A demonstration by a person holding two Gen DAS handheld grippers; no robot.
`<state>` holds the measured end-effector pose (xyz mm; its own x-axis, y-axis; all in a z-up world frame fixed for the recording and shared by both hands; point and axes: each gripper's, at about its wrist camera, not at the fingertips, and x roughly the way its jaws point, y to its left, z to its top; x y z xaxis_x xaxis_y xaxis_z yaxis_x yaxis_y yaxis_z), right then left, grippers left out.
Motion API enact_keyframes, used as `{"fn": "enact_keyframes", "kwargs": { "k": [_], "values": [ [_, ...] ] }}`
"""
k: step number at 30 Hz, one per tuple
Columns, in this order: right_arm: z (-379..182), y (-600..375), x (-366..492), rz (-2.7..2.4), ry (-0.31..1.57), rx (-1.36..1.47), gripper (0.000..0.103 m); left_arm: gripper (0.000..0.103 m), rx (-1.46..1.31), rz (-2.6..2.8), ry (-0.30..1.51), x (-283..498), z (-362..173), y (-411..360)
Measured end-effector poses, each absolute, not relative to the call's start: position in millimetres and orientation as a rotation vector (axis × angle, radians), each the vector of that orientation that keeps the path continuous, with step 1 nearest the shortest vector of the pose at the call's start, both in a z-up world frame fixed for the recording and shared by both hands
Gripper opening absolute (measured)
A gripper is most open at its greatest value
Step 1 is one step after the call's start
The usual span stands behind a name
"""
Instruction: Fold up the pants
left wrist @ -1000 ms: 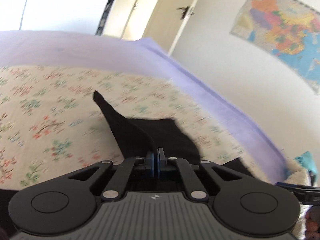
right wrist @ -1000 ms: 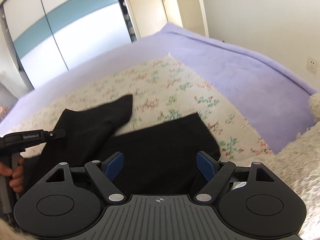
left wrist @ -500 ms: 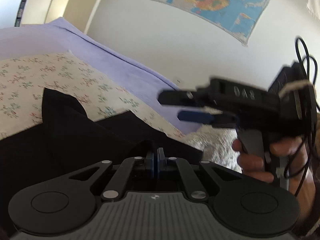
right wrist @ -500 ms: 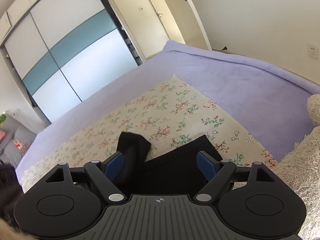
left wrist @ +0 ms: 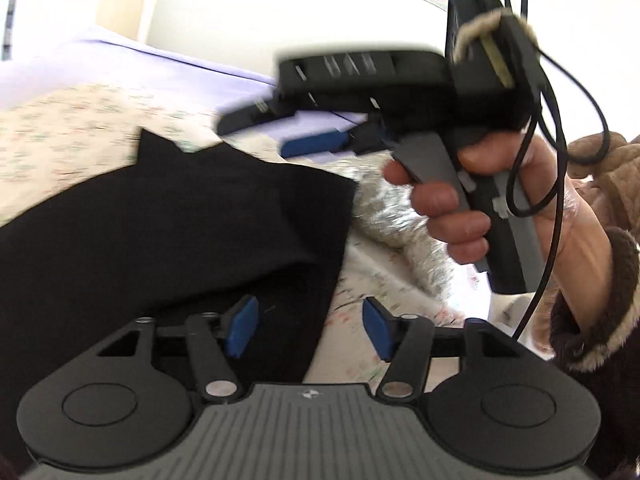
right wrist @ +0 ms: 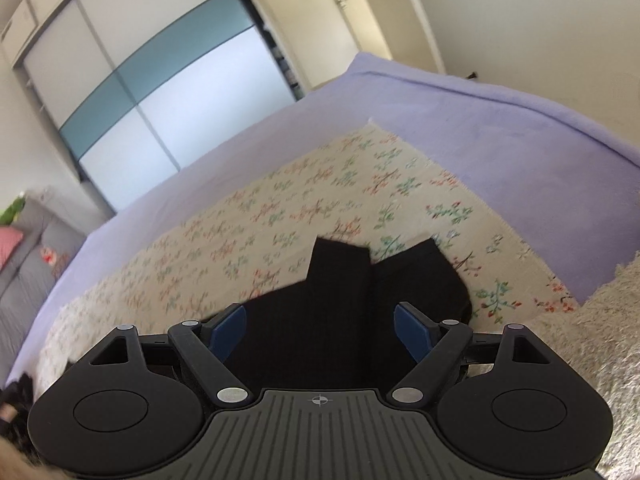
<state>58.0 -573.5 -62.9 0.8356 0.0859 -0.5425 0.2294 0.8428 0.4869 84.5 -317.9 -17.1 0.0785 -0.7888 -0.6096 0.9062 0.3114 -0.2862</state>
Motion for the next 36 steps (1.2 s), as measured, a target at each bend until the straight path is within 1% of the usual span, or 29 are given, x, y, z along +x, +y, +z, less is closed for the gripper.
{"fn": "enact_keyframes", "kwargs": {
  "k": [4, 9, 12, 13, 14, 15, 16, 17, 18, 19, 20, 22, 23, 24, 25, 26, 27, 28, 32, 36],
  "values": [
    [-70, -546, 63, 0.006, 0.664, 0.461, 0.083, 0.101, 0.218, -1.156, 0.753, 84, -20, -279],
    [-82, -497, 65, 0.064, 0.75, 0.232, 0.083, 0.101, 0.203, -1.043, 0.772, 86, -29, -237],
    [-94, -472, 67, 0.05, 0.793, 0.08, 0.08, 0.101, 0.192, -0.997, 0.785, 83, -36, -220],
    [-99, -467, 69, 0.034, 0.804, 0.036, 0.077, 0.101, 0.196, -0.984, 0.782, 81, -37, -216],
    [-102, -463, 69, 0.014, 0.806, -0.001, 0.072, 0.101, 0.201, -0.972, 0.779, 79, -39, -213],
    [-105, -460, 70, -0.007, 0.805, -0.031, 0.065, 0.101, 0.206, -0.96, 0.777, 80, -39, -211],
    [-107, -459, 70, -0.024, 0.796, -0.052, 0.051, 0.101, 0.213, -0.948, 0.772, 79, -40, -208],
    [-108, -460, 69, -0.046, 0.78, -0.065, 0.042, 0.1, 0.22, -0.938, 0.767, 77, -41, -208],
    [-107, -461, 70, -0.075, 0.768, -0.079, 0.022, 0.1, 0.229, -0.933, 0.761, 75, -42, -207],
    [-106, -463, 71, -0.107, 0.76, -0.08, 0.013, 0.1, 0.239, -0.933, 0.754, 72, -41, -203],
    [-104, -468, 71, -0.141, 0.749, -0.066, 0.011, 0.1, 0.249, -0.934, 0.748, 70, -41, -202],
    [-98, -480, 70, -0.21, 0.719, -0.026, 0.002, 0.099, 0.275, -0.936, 0.735, 65, -42, -199],
    [-93, -488, 68, -0.244, 0.699, 0.003, 0.001, 0.098, 0.29, -0.933, 0.724, 63, -43, -199],
    [-89, -499, 66, -0.276, 0.679, 0.042, 0.0, 0.094, 0.304, -0.927, 0.715, 62, -43, -199],
    [-85, -510, 63, -0.306, 0.658, 0.081, 0.0, 0.086, 0.315, -0.918, 0.708, 61, -43, -199],
    [-81, -520, 60, -0.336, 0.639, 0.124, 0.0, 0.08, 0.325, -0.901, 0.697, 61, -43, -200],
    [-78, -531, 57, -0.357, 0.623, 0.168, 0.0, 0.065, 0.337, -0.873, 0.683, 61, -42, -201],
    [-76, -540, 55, -0.361, 0.612, 0.215, 0.0, 0.054, 0.343, -0.853, 0.675, 61, -41, -202],
    [-77, -561, 50, -0.364, 0.603, 0.294, 0.0, 0.049, 0.291, -0.797, 0.591, 60, -27, -193],
    [-78, -562, 49, -0.329, 0.626, 0.29, 0.0, 0.048, 0.313, -0.801, 0.543, 54, -16, -186]
  ]
}}
